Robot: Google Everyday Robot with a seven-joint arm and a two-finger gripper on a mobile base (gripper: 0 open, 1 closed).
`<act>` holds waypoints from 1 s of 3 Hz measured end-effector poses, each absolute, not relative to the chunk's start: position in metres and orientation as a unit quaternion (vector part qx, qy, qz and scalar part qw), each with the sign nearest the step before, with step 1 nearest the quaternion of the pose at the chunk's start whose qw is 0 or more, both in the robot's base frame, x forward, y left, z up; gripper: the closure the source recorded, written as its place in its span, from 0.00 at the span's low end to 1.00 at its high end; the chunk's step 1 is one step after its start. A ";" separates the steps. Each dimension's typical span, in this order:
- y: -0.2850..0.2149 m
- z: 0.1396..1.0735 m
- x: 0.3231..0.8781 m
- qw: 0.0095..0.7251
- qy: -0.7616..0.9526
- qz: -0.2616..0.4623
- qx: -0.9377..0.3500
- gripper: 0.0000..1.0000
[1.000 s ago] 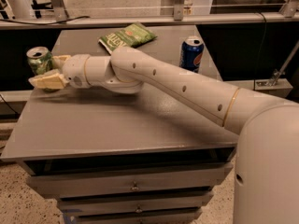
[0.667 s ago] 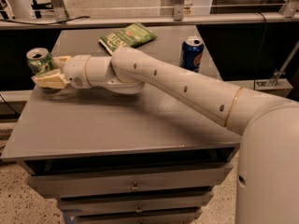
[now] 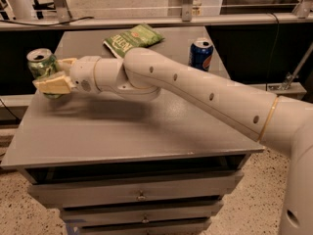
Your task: Pick green can
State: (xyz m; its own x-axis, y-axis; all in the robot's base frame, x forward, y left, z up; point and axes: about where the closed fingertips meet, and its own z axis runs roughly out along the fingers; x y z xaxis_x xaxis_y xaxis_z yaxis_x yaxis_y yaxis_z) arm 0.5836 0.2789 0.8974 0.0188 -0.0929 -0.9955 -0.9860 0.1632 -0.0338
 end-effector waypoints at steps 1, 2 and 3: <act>0.253 0.931 0.558 0.534 0.555 0.427 -0.474 1.00; 0.221 0.967 0.541 0.553 0.551 0.421 -0.463 1.00; 0.213 0.970 0.543 0.557 0.553 0.416 -0.459 1.00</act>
Offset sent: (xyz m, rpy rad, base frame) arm -0.0581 -0.1053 0.1133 0.0816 -0.0466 -0.1082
